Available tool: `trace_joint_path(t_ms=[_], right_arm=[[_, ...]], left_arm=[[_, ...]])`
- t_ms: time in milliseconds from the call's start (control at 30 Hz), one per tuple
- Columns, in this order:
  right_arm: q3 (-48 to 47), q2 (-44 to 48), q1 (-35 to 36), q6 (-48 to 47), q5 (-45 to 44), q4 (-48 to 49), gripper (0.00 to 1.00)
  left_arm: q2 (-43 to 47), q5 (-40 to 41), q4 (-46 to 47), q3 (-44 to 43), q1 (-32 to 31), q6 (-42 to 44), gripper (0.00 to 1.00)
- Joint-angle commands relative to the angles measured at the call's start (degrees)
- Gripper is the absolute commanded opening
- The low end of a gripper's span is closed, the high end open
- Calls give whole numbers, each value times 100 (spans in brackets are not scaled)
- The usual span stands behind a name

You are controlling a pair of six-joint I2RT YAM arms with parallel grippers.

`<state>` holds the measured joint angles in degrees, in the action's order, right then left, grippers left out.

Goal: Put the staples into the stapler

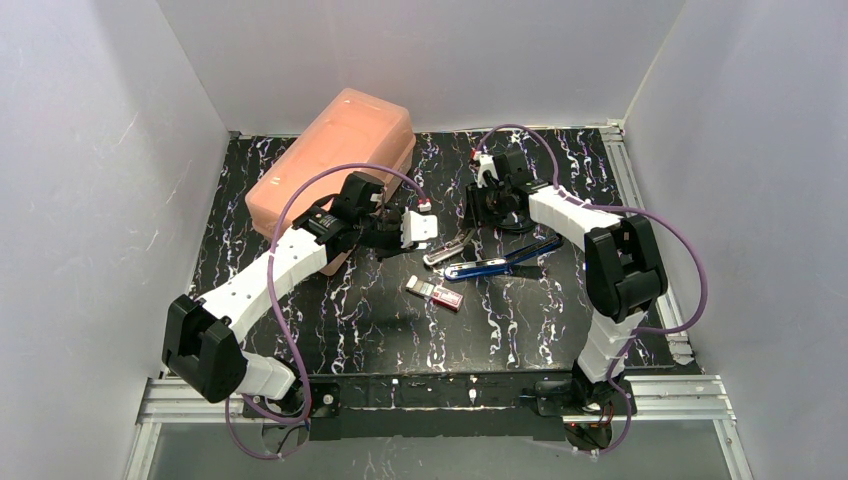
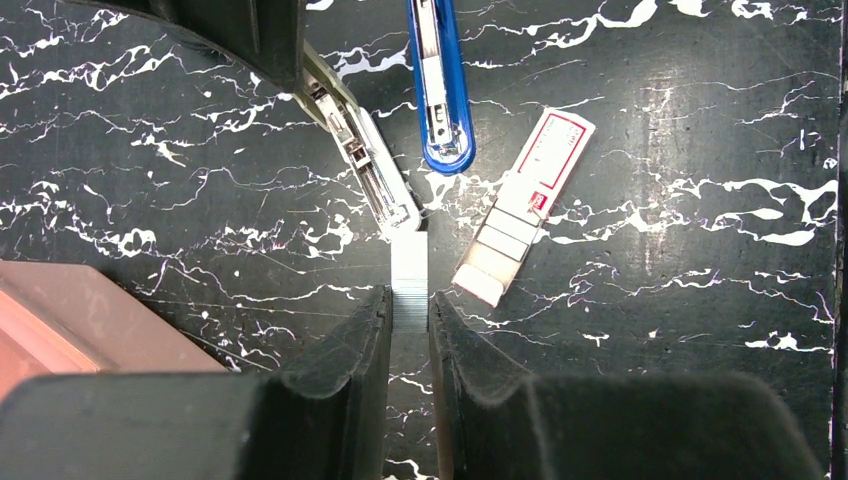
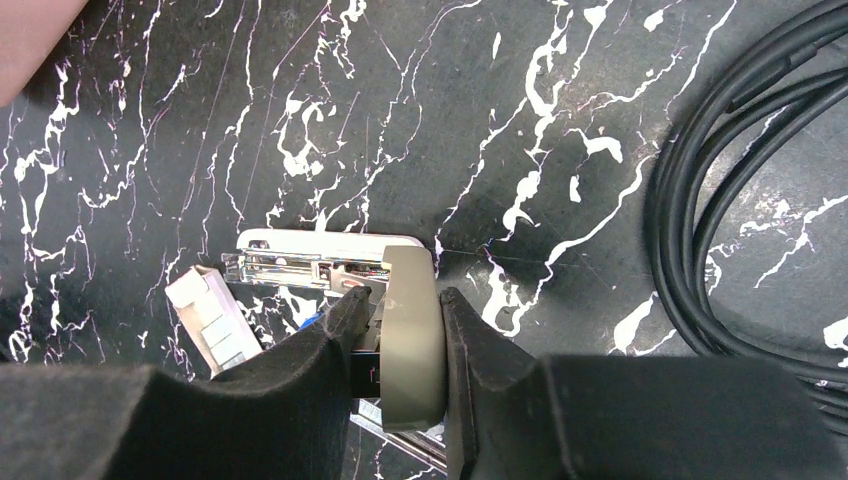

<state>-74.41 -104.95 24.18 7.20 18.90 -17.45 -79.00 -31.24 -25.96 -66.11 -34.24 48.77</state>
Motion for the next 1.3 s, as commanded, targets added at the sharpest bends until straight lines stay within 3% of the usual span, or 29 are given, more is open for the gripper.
trace_joint_path(t_ms=[0,400,867,1267], right_arm=[[-157,413,34,148,-7,89,26],[-302,1339,36,-357,-17,-756,24],[1302,2999,40,-1782,677,-1767,26],[2152,3278,34,-1674,271,-1436,27]], left_arm=[[141,25,-87,29,44,-43,2],[148,101,-199,-211,223,-361,2],[54,209,-714,-529,233,-554,2],[53,161,-597,-413,233,-561,2]])
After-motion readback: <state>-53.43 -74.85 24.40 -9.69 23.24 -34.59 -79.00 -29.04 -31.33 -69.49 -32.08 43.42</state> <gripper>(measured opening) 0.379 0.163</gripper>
